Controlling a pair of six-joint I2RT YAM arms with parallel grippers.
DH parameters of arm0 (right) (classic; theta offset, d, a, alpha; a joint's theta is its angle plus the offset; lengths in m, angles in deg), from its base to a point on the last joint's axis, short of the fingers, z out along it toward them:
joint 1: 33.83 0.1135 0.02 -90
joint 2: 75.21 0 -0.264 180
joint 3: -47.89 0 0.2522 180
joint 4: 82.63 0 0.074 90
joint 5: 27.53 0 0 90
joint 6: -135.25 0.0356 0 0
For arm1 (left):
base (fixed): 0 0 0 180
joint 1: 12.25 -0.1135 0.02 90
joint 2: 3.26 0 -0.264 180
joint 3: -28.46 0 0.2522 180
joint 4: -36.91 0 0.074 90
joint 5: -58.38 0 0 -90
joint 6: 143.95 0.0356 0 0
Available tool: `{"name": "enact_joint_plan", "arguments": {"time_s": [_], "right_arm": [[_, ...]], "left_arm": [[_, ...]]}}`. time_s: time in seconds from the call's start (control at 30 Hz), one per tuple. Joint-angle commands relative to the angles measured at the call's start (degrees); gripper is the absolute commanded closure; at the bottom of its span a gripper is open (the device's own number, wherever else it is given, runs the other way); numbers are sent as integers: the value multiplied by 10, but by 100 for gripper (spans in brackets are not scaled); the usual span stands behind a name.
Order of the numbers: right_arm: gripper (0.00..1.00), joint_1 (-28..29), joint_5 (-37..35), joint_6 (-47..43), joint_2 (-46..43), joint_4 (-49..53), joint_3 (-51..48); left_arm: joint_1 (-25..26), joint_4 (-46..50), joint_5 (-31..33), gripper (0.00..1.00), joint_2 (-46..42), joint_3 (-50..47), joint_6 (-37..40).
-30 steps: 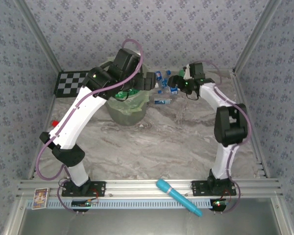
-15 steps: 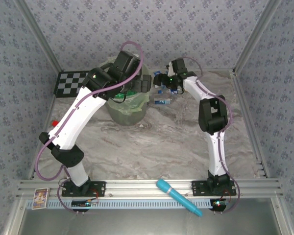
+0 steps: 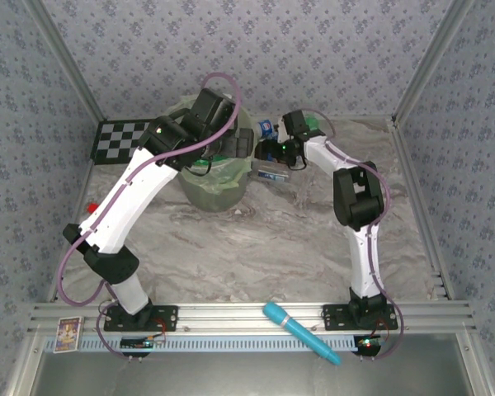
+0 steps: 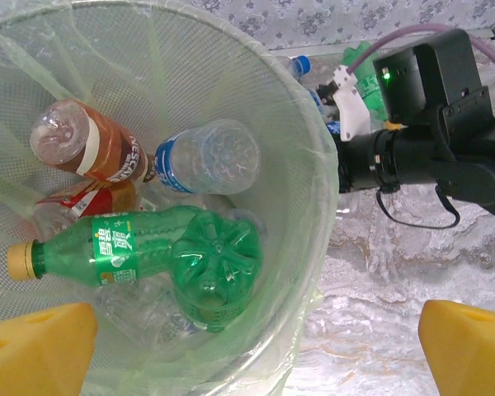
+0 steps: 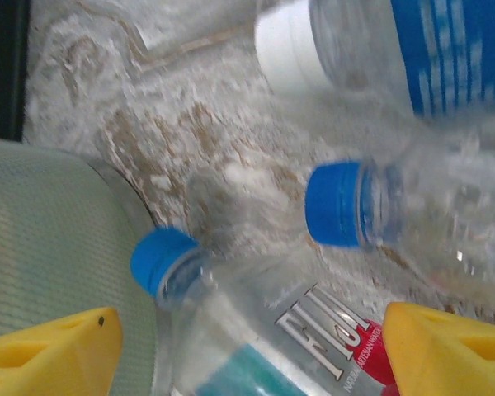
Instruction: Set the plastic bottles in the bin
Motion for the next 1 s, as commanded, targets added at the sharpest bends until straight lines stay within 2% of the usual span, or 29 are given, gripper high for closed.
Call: {"name": "enact_joint_plan", "arguments": {"time_s": [0.0,0.27,0.5,0.97], "right_arm": [[16,4,-7,-13,-50,6,-33],[14,22,-17,-12,-121,-20,-140],[13,53,-53,-26,-139,-19,-194],[14,83,-170,-6,-81,-2,-143]], "left_arm": [[-4,-11,-6,0,-15,-7,-13],[-1,-27,-12,0,-30,-29,-28],[0,-38,-12,0,-53,-56,-36],[7,-52,8,0,-113,-119,-59]]}}
